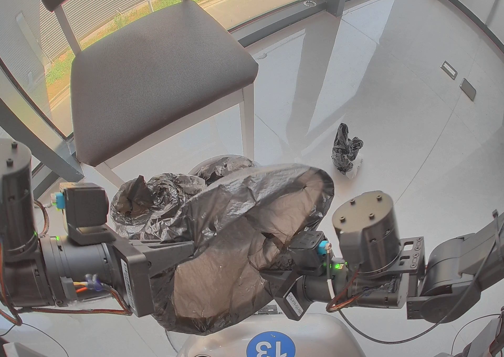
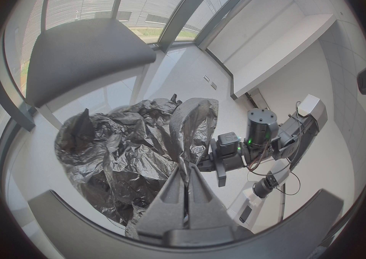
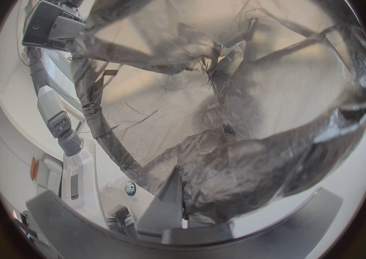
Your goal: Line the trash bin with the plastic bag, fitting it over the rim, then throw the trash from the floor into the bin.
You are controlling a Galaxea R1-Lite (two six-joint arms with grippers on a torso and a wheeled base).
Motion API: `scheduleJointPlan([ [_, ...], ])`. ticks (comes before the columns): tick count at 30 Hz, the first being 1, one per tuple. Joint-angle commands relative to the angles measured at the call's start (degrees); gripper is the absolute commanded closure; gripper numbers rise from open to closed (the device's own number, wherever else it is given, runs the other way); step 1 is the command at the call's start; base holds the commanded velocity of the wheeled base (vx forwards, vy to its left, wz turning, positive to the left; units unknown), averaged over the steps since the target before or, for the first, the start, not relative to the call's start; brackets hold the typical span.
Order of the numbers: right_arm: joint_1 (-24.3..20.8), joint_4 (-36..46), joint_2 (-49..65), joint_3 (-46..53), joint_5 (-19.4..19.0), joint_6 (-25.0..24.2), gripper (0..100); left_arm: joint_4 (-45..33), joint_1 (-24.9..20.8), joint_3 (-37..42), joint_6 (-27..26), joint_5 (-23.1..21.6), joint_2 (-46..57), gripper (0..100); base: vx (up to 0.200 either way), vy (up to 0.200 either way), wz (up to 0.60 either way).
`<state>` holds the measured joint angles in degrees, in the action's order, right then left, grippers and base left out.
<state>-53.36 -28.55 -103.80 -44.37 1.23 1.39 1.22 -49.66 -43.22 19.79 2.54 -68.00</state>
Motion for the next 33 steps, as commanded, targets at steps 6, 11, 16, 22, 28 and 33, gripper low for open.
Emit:
scheduleJointPlan([
  [6, 0.2, 0.0, -5.5, 0.1, 0.1, -2.0, 100, 2.9, 6.6, -1.0, 0.1, -7.5, -9.1, 100, 0.0, 0.0, 0.0],
  [11, 1.9, 0.1, -5.2, 2.7, 0.5, -3.3, 100, 8.4, 11.2, -1.2, -0.1, -11.0, -14.4, 100, 0.0, 0.0, 0.0],
  [16, 3.9, 0.1, -4.5, 3.2, 1.1, -5.5, 100, 17.2, 18.2, -2.4, -0.4, -14.9, -21.6, 100, 0.0, 0.0, 0.0],
  [22, 6.0, -0.4, -4.1, 2.3, 1.2, -5.6, 100, 25.2, 26.5, -8.3, -5.9, -16.4, -32.0, 100, 0.0, 0.0, 0.0],
  [28, 6.4, -0.4, -3.9, 1.3, 1.2, -5.7, 100, 25.9, 29.7, -13.6, -6.4, -18.1, -37.1, 100, 0.0, 0.0, 0.0],
  [33, 6.7, -0.4, -4.2, 0.0, 1.2, -5.7, 100, 28.9, 31.6, -17.0, -6.4, -18.1, -41.7, 100, 0.0, 0.0, 0.0],
])
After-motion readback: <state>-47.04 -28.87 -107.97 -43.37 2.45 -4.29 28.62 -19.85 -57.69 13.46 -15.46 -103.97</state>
